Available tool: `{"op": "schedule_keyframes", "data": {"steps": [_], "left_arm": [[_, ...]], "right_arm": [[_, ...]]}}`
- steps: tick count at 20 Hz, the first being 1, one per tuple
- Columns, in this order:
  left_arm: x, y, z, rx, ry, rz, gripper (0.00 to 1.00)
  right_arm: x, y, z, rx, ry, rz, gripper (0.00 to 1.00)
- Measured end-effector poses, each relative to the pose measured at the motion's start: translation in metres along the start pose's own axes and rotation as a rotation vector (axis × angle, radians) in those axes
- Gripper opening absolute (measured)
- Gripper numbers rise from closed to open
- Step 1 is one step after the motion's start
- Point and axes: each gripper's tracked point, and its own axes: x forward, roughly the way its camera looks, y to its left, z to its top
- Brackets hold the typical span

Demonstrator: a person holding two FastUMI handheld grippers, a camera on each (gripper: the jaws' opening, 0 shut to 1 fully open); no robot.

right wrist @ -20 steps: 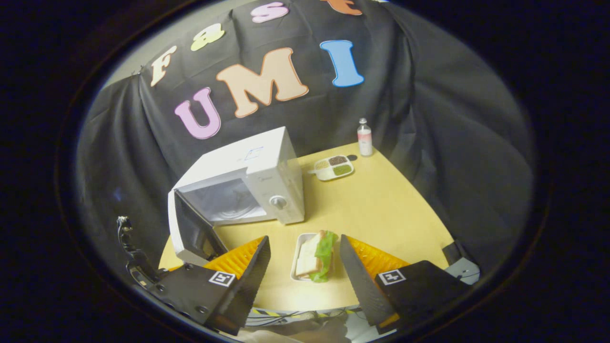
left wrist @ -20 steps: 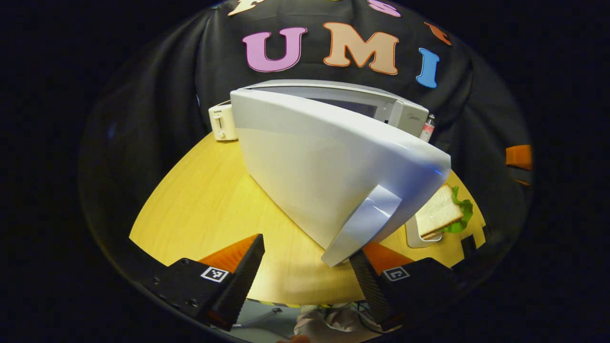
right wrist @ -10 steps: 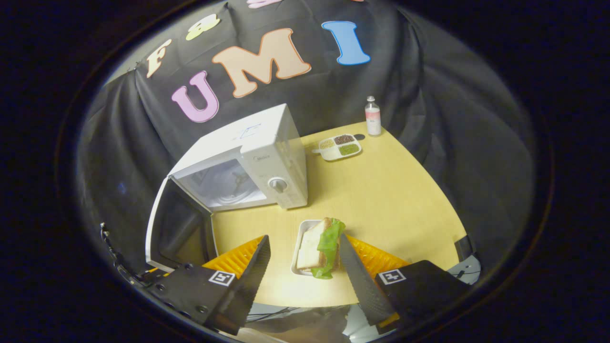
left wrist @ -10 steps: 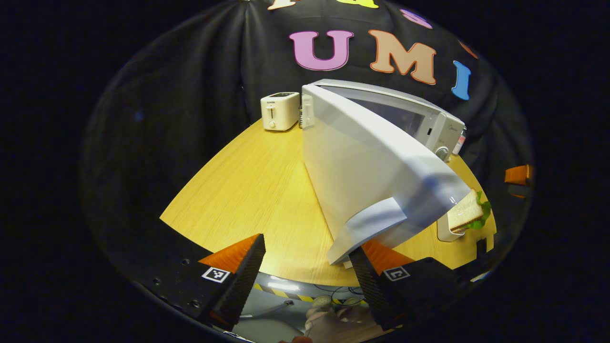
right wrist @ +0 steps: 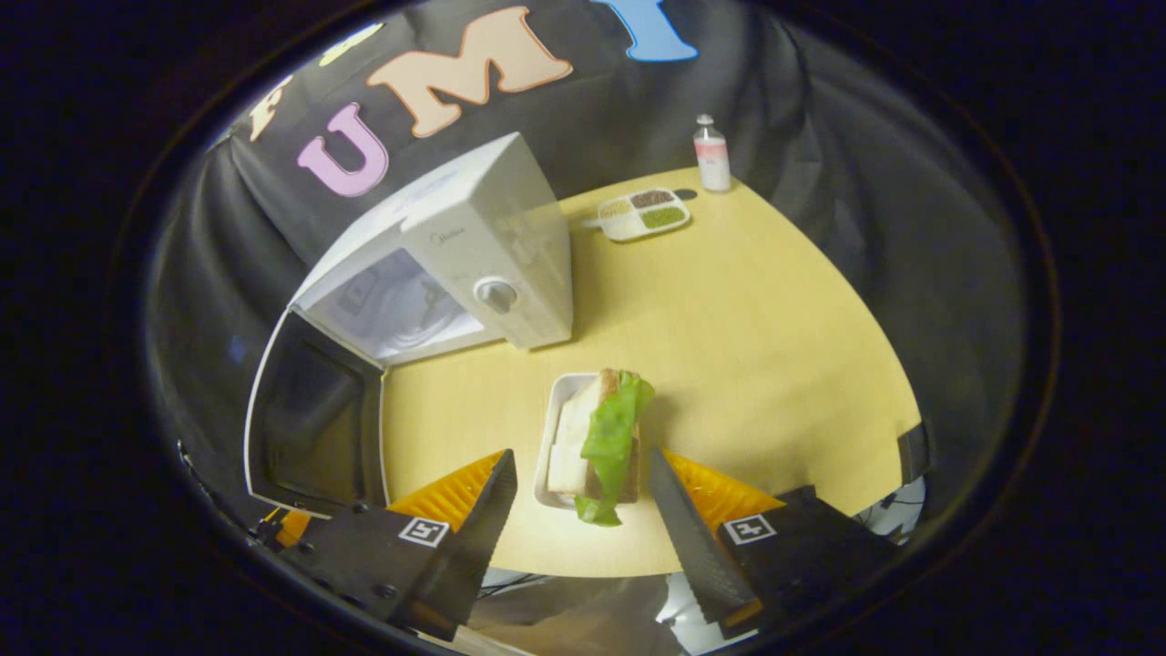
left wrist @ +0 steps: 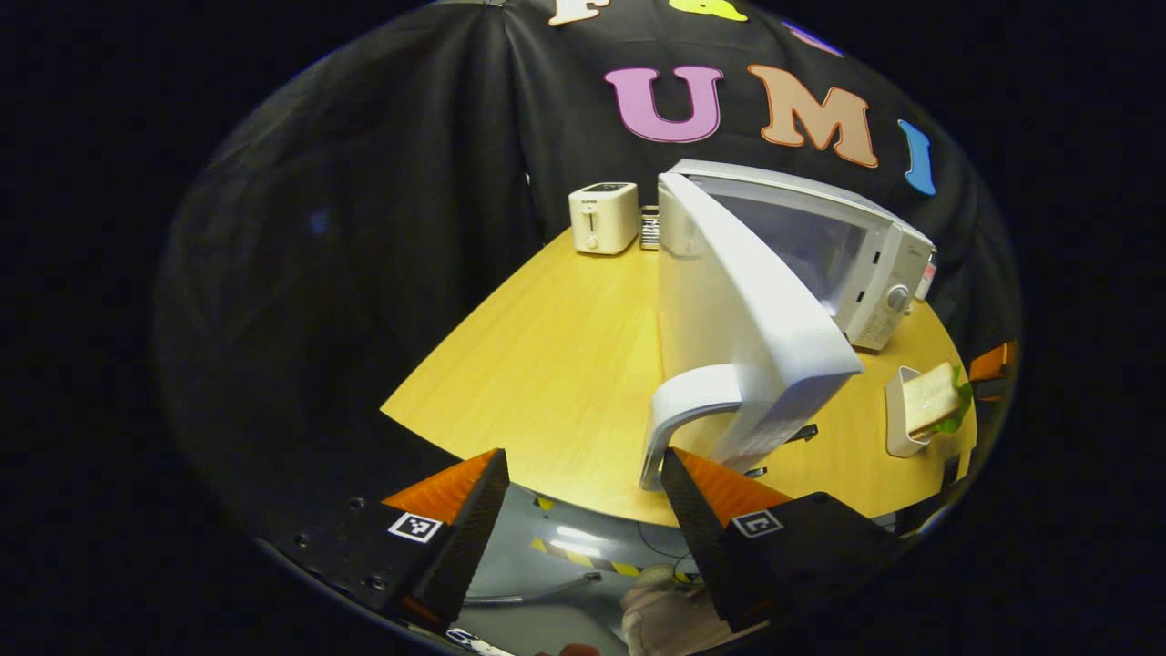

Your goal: Open the microwave oven with the left hand, put the food in, and close the microwave oven.

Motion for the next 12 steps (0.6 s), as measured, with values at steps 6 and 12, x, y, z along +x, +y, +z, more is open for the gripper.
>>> {"op": "schedule_keyframes", "data": {"steps": [6, 12], "left_arm": [[-0.027, 0.044, 0.023, -0.185, -0.099, 0.157, 0.99], [-0.077, 0.062, 0.057, -0.3, -0.239, 0.272, 1.0]], "right_arm": [[0.03, -0.015, -0.016, 0.031, 0.129, 0.018, 0.9], [0.051, -0.014, -0.03, 0.093, 0.242, 0.064, 0.87]]}}
